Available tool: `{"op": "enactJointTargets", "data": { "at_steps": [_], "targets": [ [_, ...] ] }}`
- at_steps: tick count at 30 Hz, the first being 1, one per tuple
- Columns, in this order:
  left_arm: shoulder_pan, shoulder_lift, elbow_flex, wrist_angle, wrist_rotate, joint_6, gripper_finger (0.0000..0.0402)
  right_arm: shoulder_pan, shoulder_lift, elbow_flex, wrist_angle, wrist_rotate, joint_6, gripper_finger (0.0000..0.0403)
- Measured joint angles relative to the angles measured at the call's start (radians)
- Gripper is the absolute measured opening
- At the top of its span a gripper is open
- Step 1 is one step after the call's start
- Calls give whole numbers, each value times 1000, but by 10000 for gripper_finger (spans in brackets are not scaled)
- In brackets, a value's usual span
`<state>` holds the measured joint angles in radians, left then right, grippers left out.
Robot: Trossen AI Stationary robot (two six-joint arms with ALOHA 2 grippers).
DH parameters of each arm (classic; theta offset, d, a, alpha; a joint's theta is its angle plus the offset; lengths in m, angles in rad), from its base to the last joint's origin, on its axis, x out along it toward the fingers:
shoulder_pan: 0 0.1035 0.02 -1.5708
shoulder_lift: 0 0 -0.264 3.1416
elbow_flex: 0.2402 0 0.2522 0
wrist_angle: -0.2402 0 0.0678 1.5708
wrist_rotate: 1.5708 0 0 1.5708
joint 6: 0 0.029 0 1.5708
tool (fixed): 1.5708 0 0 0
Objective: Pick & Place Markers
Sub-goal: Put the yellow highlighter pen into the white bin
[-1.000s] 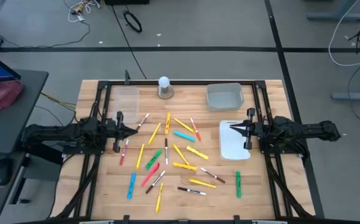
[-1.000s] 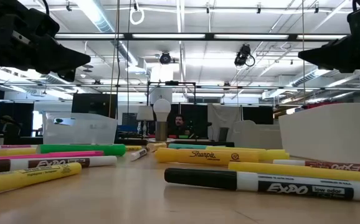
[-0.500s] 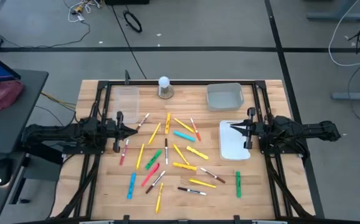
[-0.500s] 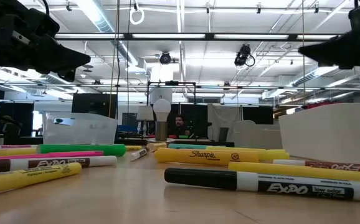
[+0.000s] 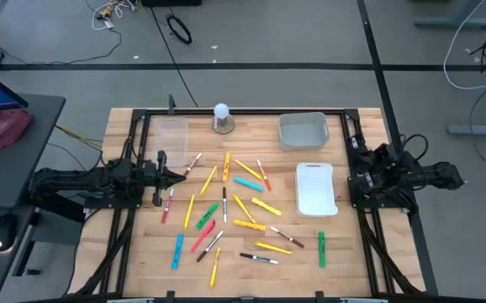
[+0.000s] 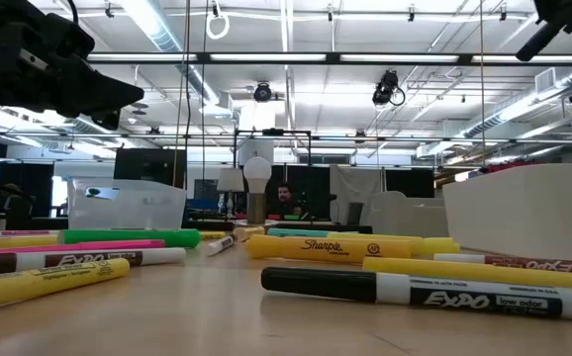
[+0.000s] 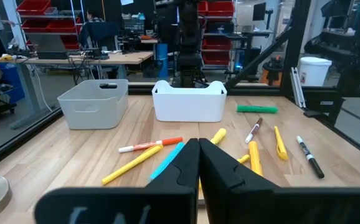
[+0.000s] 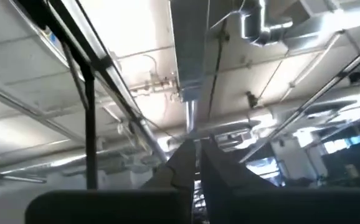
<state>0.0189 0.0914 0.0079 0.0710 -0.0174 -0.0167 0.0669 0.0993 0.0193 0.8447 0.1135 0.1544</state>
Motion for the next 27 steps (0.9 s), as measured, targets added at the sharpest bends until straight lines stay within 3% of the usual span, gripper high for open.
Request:
{"op": "enactJointTargets", "data": {
  "at_steps": [6, 12, 21, 27],
  "targets": [
    [0, 0, 0, 0, 0, -55, 14, 0, 317, 85, -6, 85, 103, 27],
    [0, 0, 0, 5, 0, -71, 14, 1, 721, 312, -112, 82, 98, 27],
    [0, 0, 0, 7, 0, -69, 14, 57, 1094, 782, -655, 46, -53, 34],
    [0, 0, 0, 7, 0, -66, 14, 97, 1286, 1079, -1003, -39, -125, 83]
  ]
}}
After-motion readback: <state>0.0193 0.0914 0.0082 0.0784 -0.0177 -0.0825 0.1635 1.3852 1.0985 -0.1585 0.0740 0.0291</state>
